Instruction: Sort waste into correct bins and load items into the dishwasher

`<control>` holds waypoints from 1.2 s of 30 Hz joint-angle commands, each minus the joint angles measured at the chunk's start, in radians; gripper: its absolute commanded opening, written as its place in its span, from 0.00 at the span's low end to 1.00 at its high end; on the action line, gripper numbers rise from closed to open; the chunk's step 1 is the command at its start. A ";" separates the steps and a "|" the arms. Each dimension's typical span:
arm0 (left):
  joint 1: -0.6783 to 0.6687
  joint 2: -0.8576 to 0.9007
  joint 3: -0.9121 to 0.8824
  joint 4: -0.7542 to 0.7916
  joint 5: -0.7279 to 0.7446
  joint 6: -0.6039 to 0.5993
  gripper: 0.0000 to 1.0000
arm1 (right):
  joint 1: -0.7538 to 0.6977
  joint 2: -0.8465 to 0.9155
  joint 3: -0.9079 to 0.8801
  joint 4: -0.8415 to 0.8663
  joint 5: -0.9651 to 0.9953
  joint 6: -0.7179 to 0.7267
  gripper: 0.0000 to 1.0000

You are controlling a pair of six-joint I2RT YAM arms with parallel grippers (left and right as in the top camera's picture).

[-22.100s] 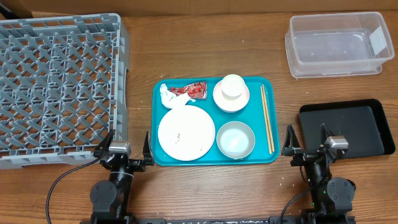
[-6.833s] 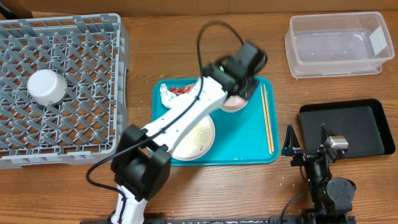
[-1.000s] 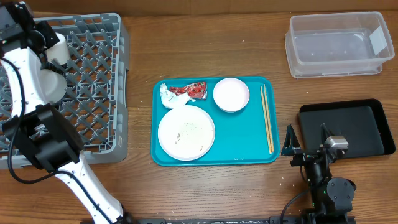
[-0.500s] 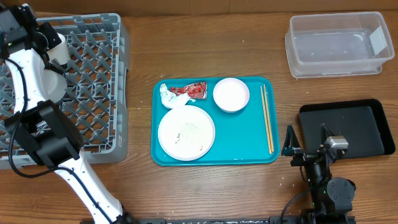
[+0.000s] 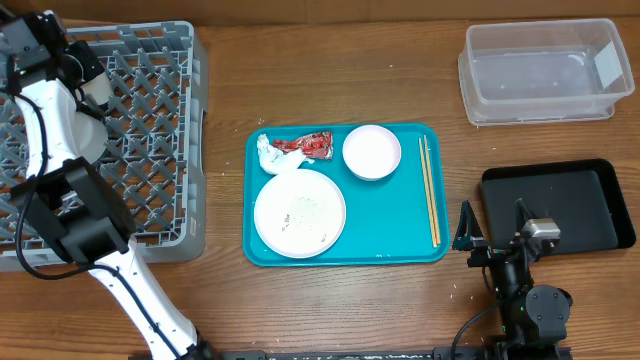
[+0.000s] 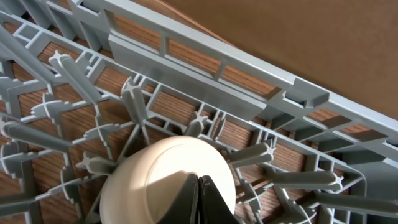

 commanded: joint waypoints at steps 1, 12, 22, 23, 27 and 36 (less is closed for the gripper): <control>0.012 -0.008 0.004 -0.010 -0.015 0.009 0.04 | -0.001 -0.003 -0.010 0.006 0.006 -0.004 1.00; 0.119 -0.164 0.004 -0.165 -0.212 -0.084 0.04 | -0.001 -0.003 -0.010 0.006 0.006 -0.004 1.00; 0.098 -0.333 0.004 -0.131 0.046 -0.101 0.04 | -0.001 -0.003 -0.010 0.005 0.006 -0.004 1.00; 0.090 -0.334 0.004 -0.119 0.104 -0.097 0.04 | -0.001 -0.003 -0.010 0.006 0.006 -0.004 1.00; 0.029 -0.308 0.004 -0.101 0.199 -0.052 0.04 | -0.001 -0.003 -0.010 0.006 0.006 -0.004 1.00; -0.088 -0.150 0.004 -0.064 -0.020 0.020 0.05 | -0.001 -0.003 -0.010 0.006 0.006 -0.004 1.00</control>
